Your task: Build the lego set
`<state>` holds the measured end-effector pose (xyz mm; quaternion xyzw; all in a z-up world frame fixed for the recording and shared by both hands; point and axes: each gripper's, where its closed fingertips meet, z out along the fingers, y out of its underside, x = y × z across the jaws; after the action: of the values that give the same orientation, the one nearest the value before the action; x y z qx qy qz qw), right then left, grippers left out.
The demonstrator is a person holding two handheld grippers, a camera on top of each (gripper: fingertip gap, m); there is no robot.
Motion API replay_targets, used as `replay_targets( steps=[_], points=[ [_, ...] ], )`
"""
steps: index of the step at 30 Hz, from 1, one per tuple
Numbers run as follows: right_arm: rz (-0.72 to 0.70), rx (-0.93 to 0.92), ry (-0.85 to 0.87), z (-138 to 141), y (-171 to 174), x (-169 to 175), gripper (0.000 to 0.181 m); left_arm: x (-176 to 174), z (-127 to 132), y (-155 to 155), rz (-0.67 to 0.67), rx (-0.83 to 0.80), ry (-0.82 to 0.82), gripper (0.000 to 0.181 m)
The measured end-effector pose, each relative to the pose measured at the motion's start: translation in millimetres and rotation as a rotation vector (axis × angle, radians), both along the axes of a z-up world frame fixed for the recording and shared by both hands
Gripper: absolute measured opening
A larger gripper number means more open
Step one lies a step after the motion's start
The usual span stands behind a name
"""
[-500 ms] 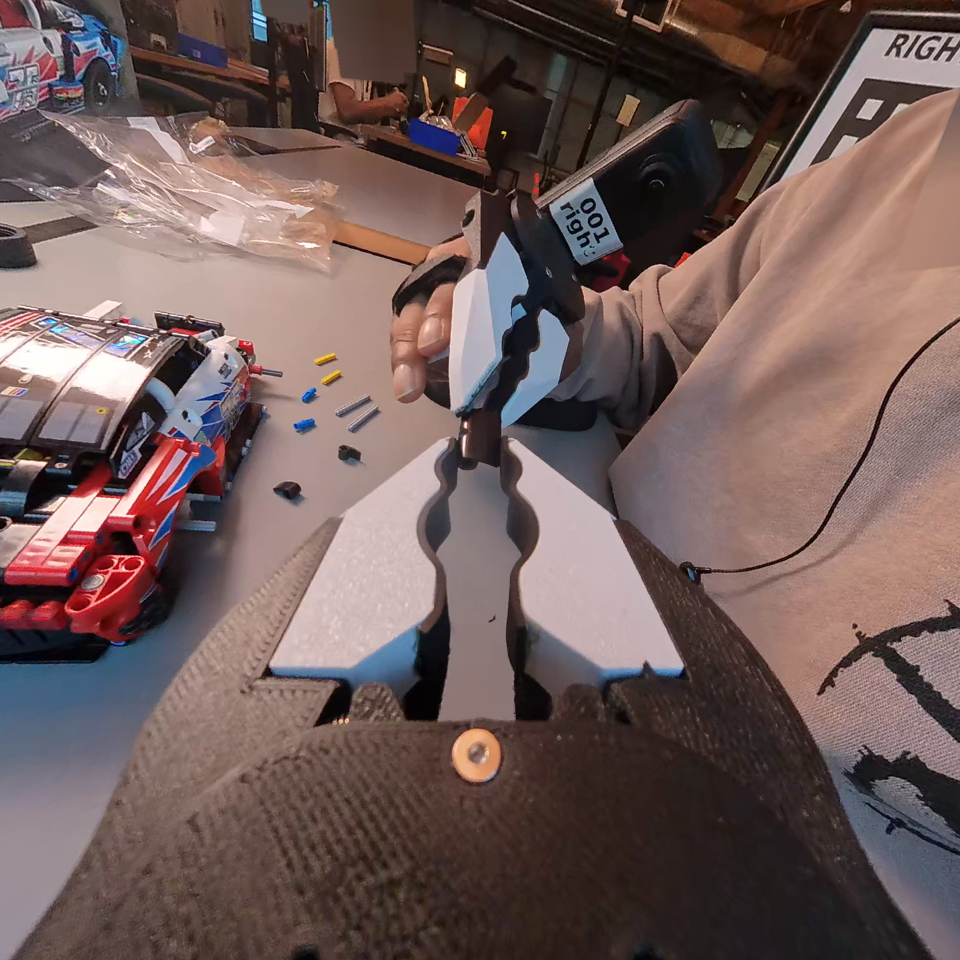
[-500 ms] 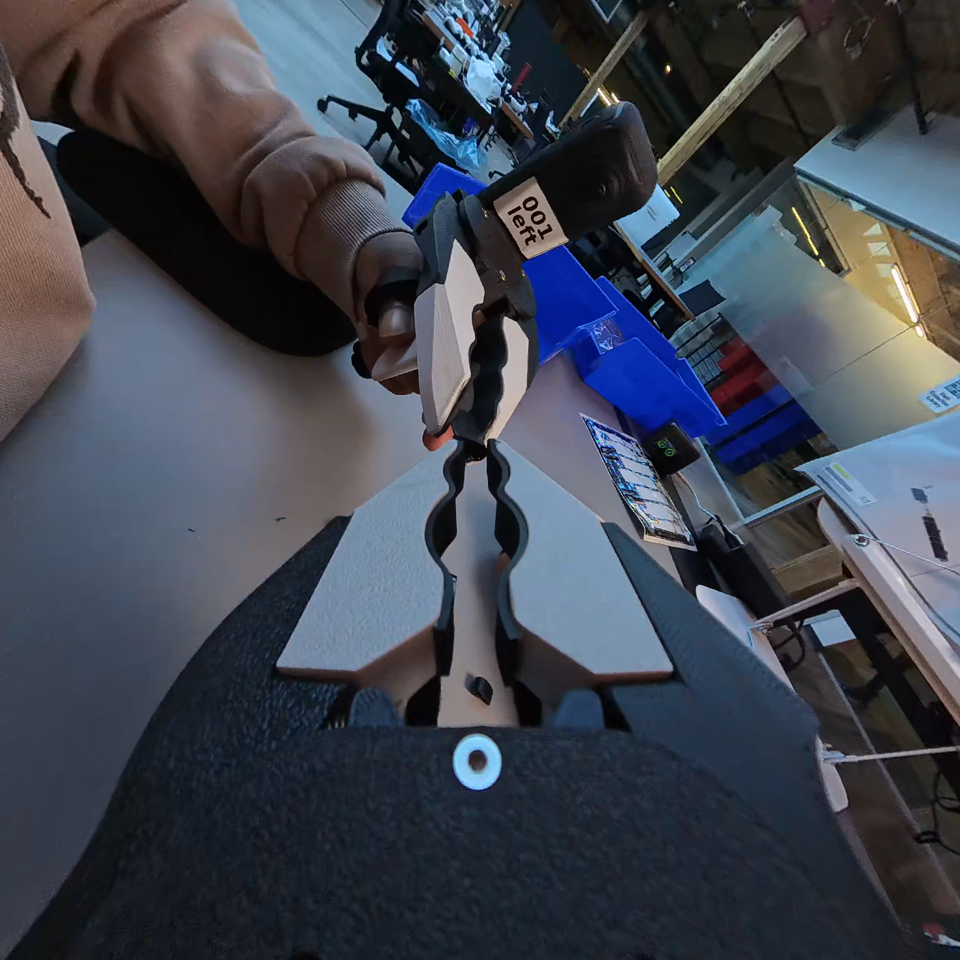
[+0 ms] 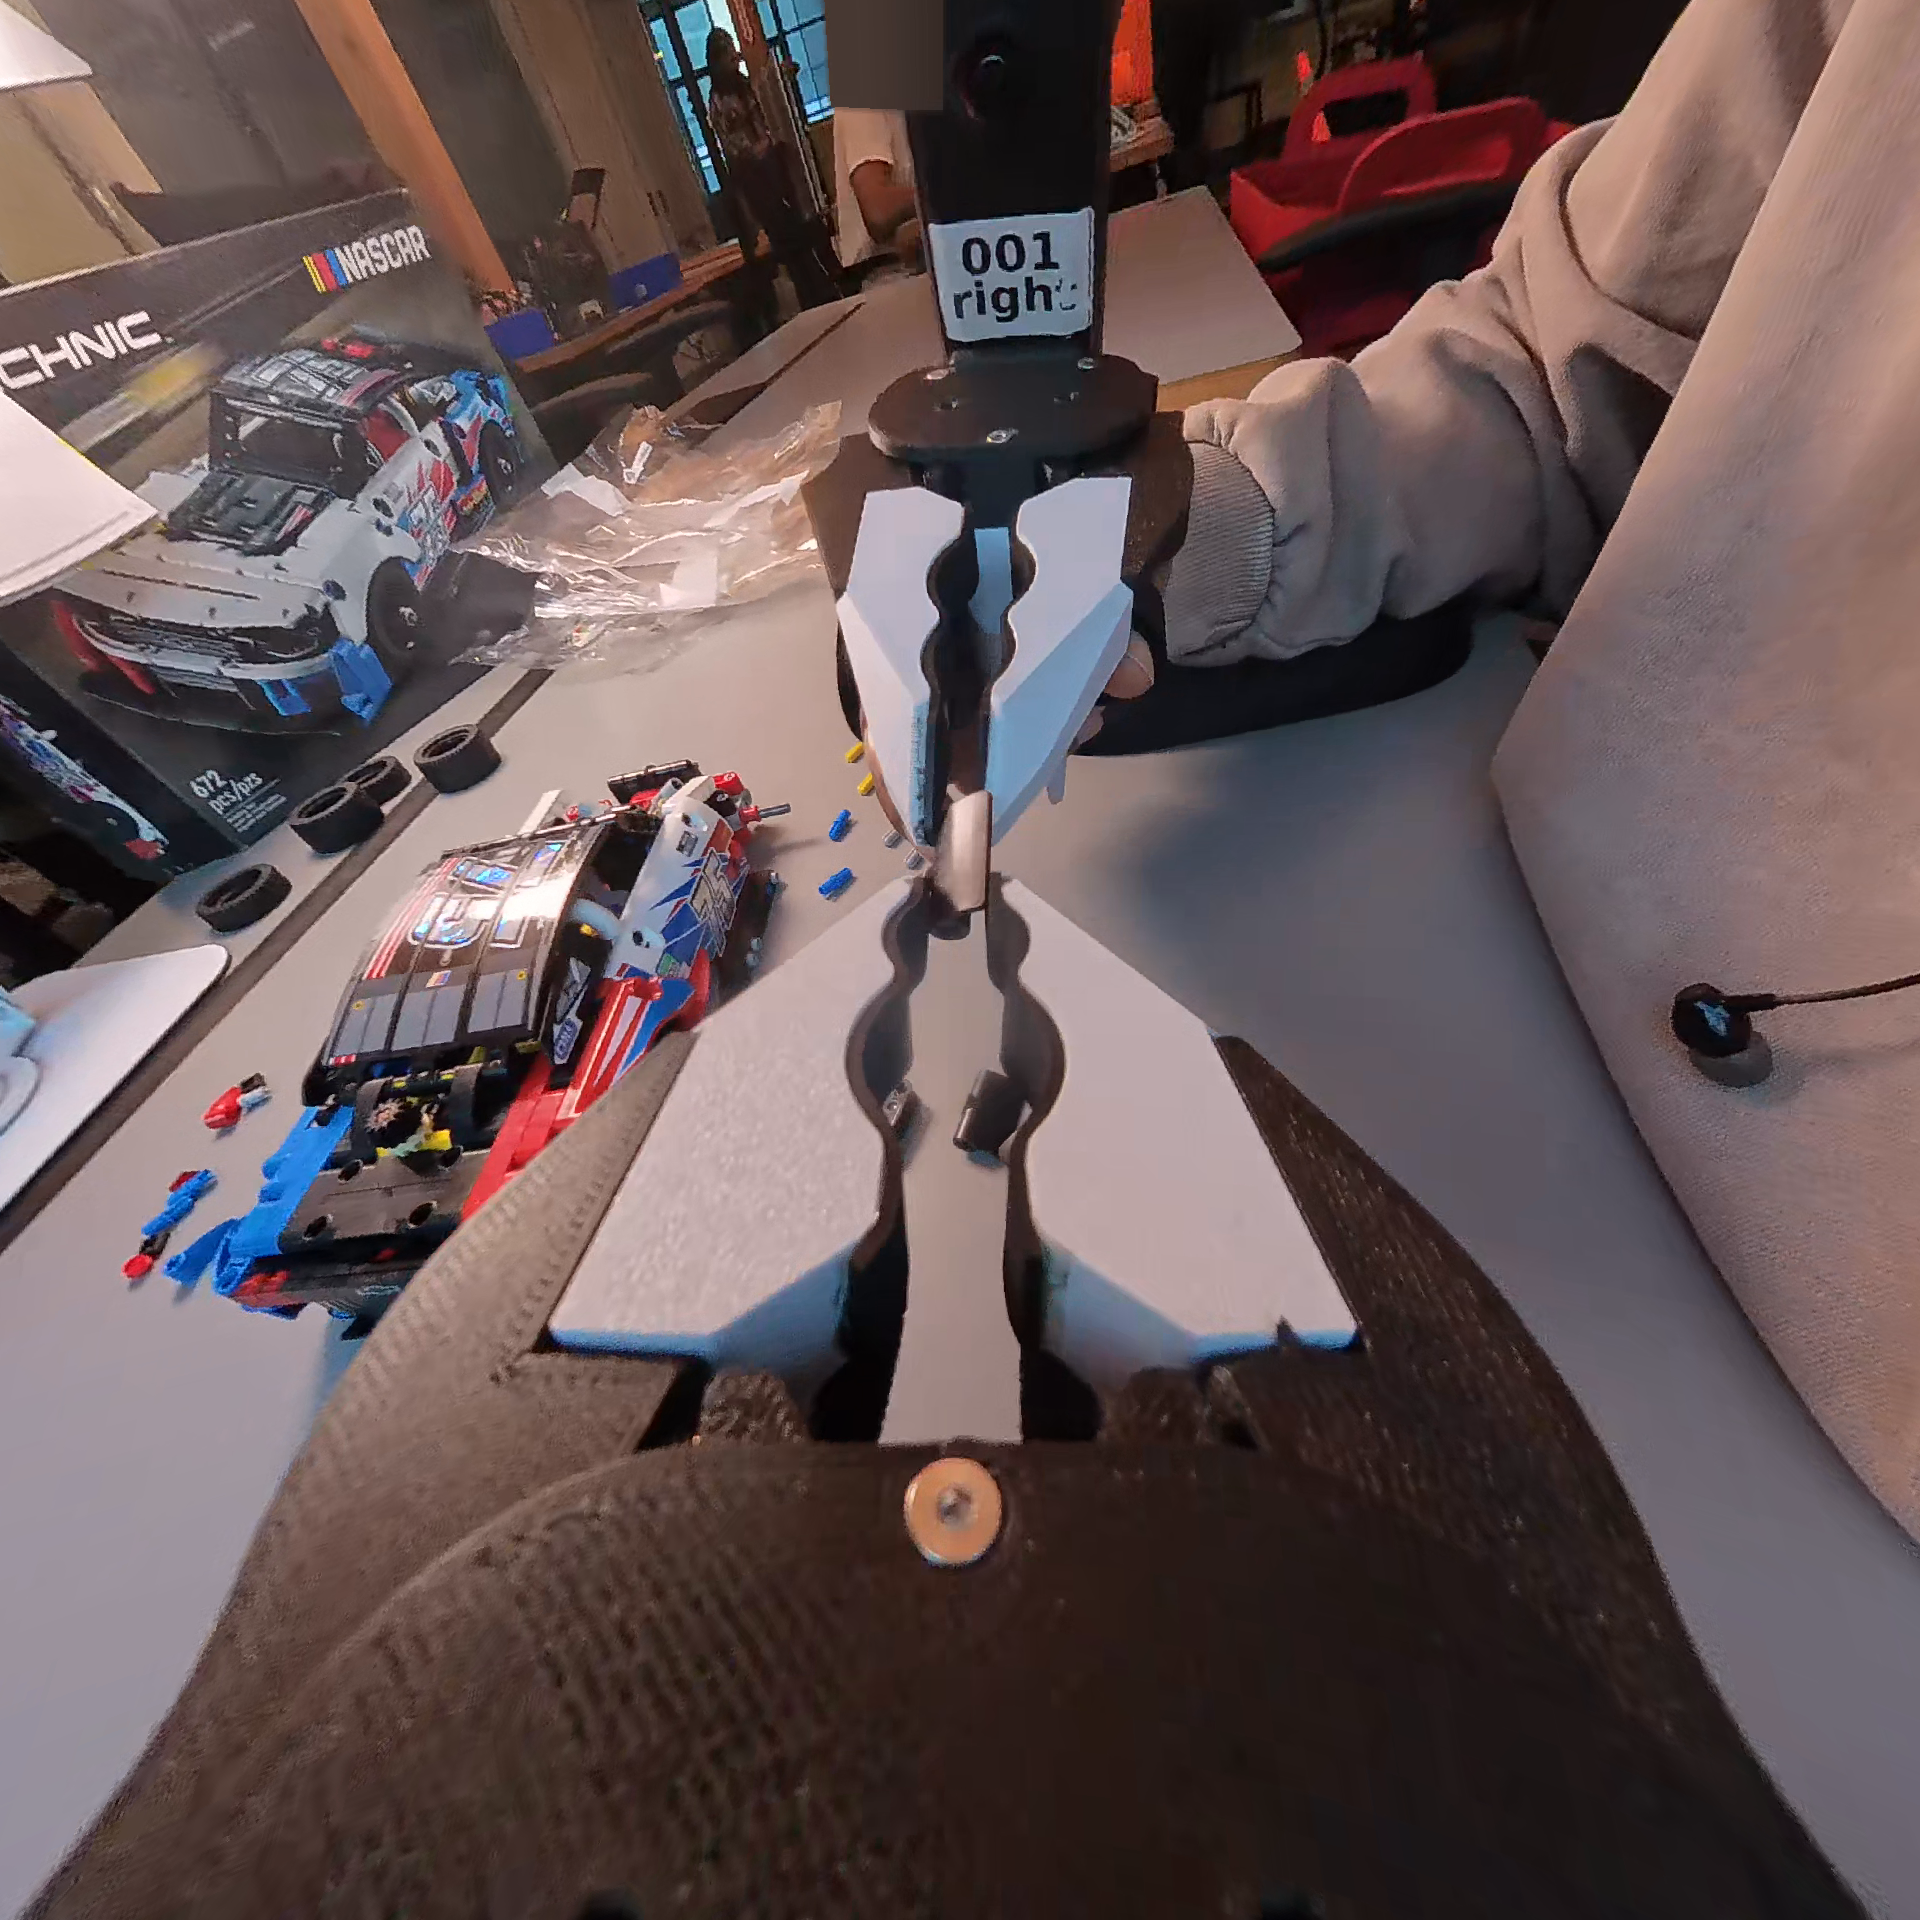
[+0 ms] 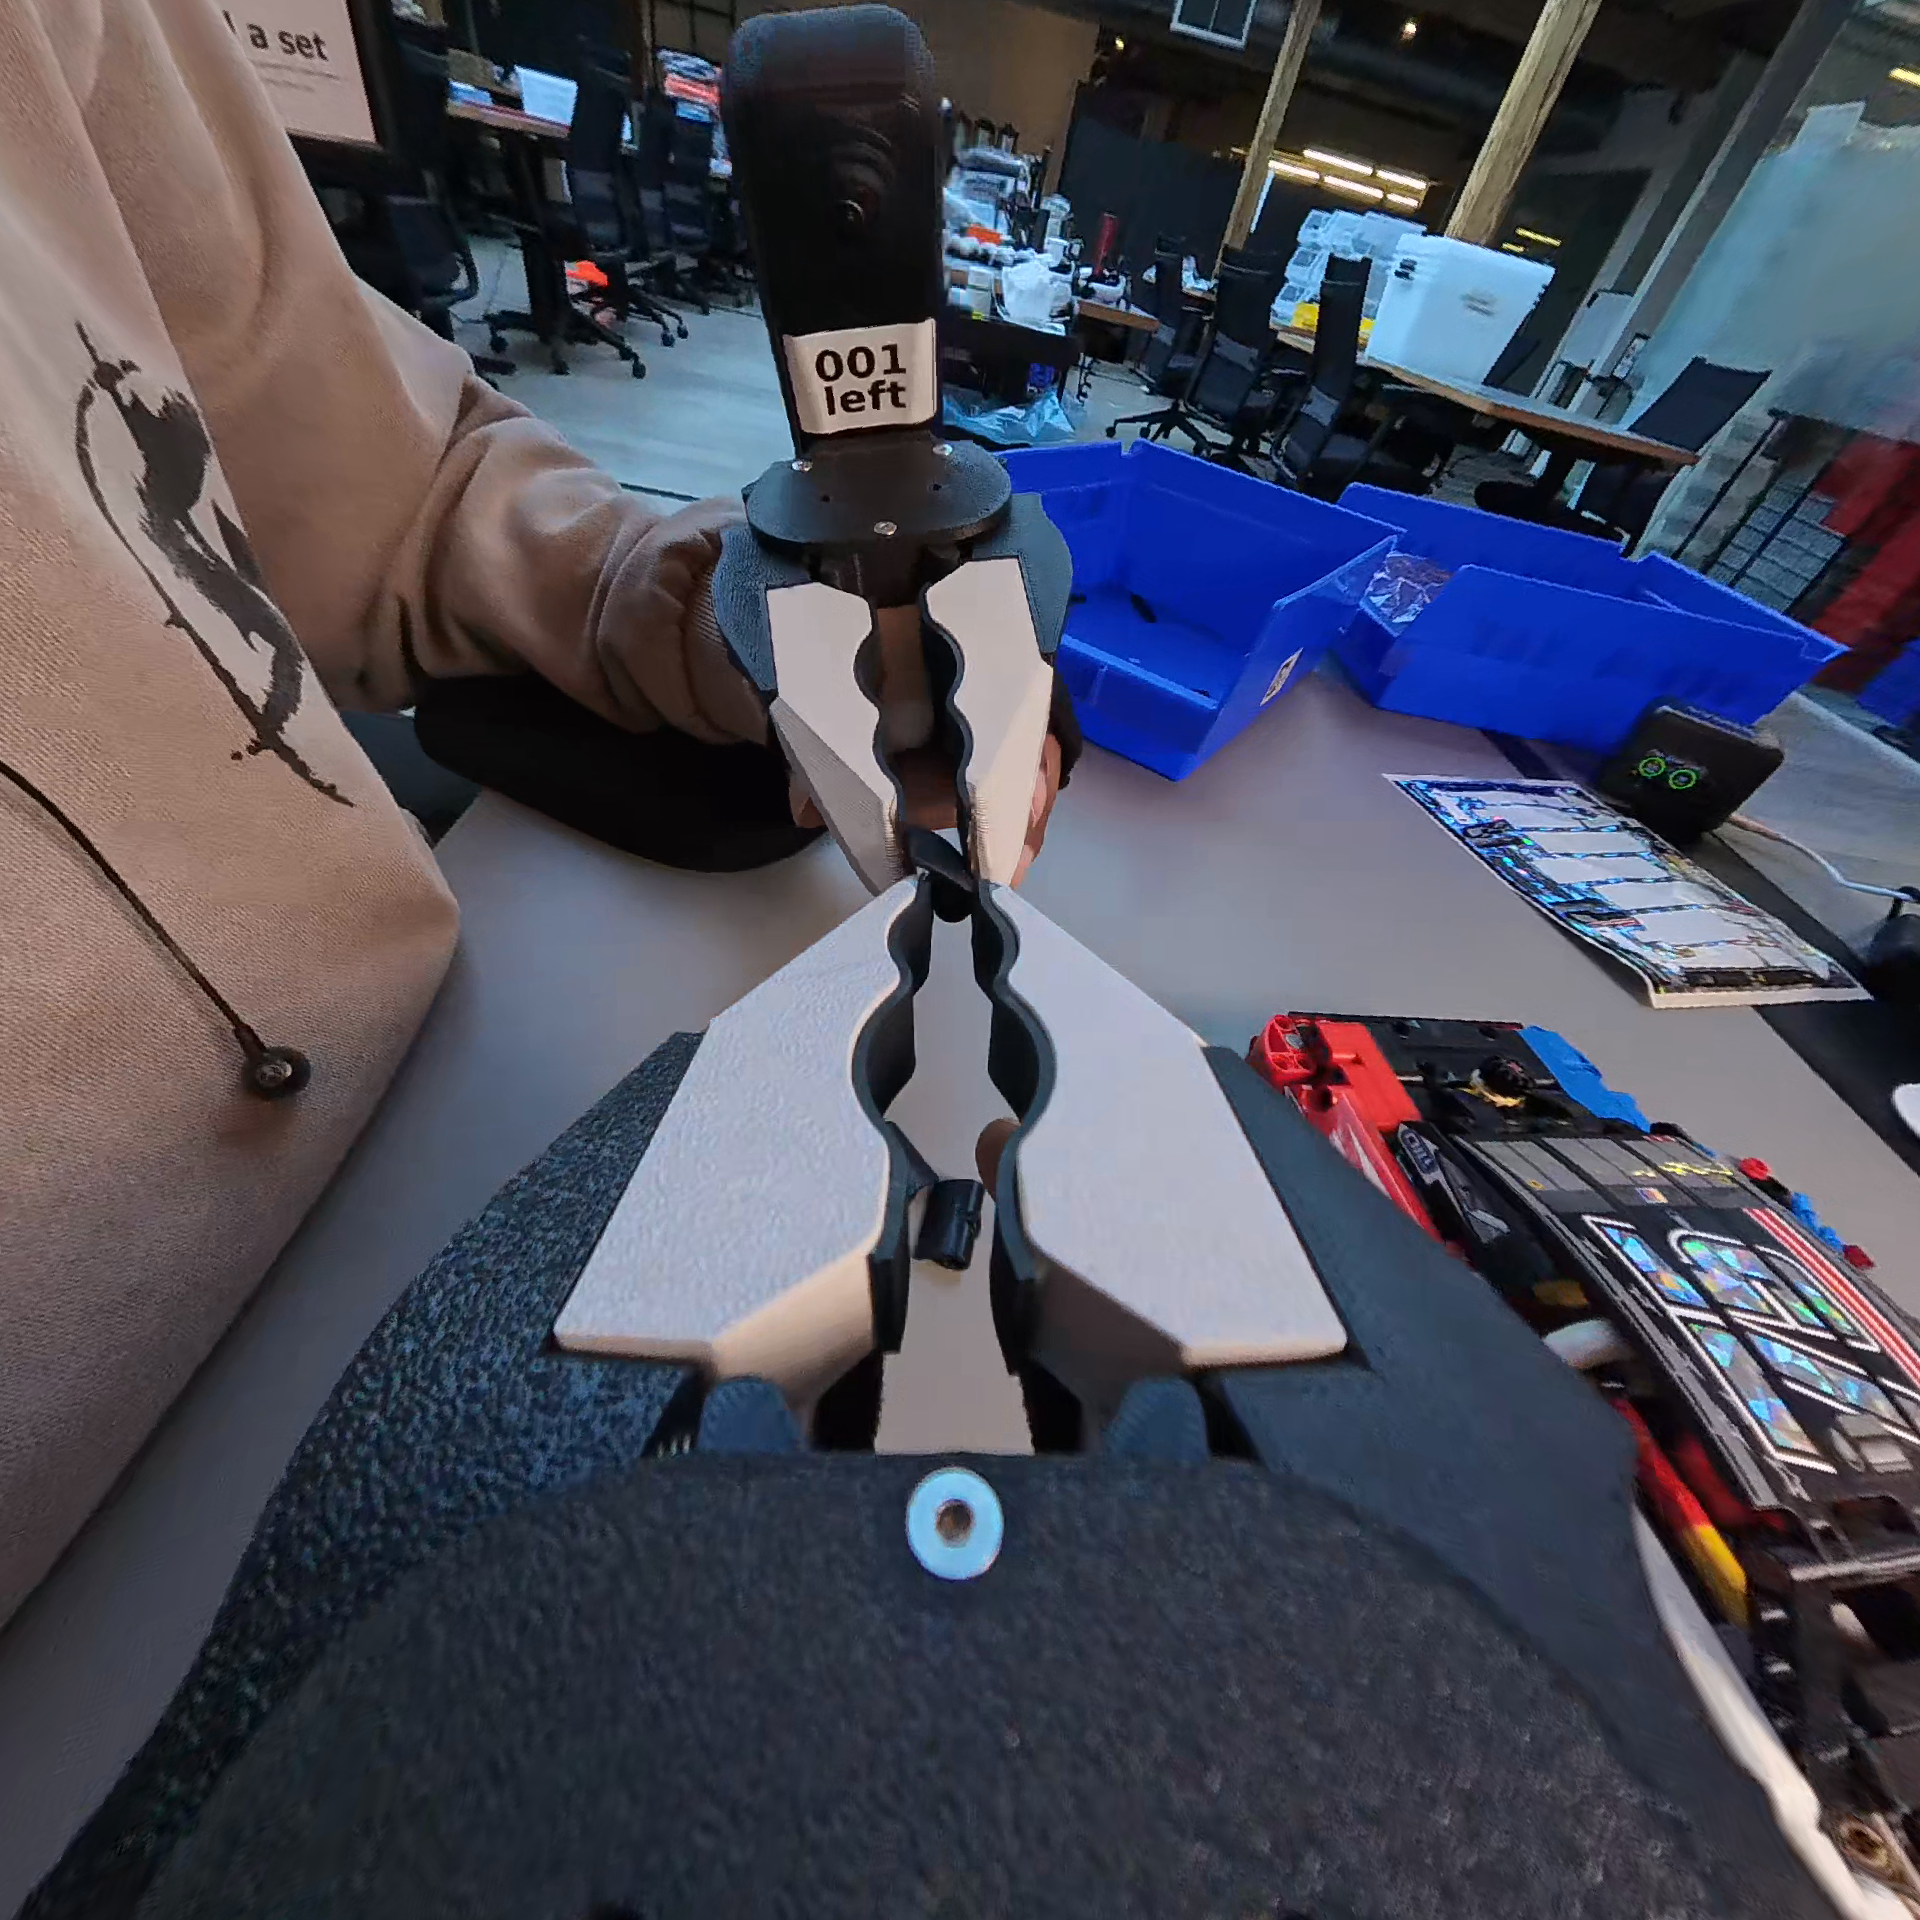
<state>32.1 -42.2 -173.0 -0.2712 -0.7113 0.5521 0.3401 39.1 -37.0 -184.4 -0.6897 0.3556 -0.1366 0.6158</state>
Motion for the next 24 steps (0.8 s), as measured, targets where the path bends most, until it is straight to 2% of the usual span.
replay_targets(
  steps=[4, 16, 20, 24],
  points=[
    [0.037, -0.095, -0.044, 4.2, -2.7, 2.3, 0.005, 2.0, 4.5, -2.1, -0.010, 0.033, 0.006, 0.006],
    [0.169, -0.470, -0.224, 15.8, -7.3, 6.7, 0.005, 7.1, 19.1, -8.1, -0.089, 0.008, -0.197, 0.005],
    [0.148, -0.490, -0.221, 17.4, -5.9, 3.1, 0.005, 3.8, 20.2, -6.9, -0.079, -0.007, -0.215, 0.005],
    [0.115, -0.427, -0.213, 12.3, -1.7, 0.8, 0.005, 0.7, 14.7, -3.7, -0.058, -0.022, -0.182, 0.005]
  ],
)
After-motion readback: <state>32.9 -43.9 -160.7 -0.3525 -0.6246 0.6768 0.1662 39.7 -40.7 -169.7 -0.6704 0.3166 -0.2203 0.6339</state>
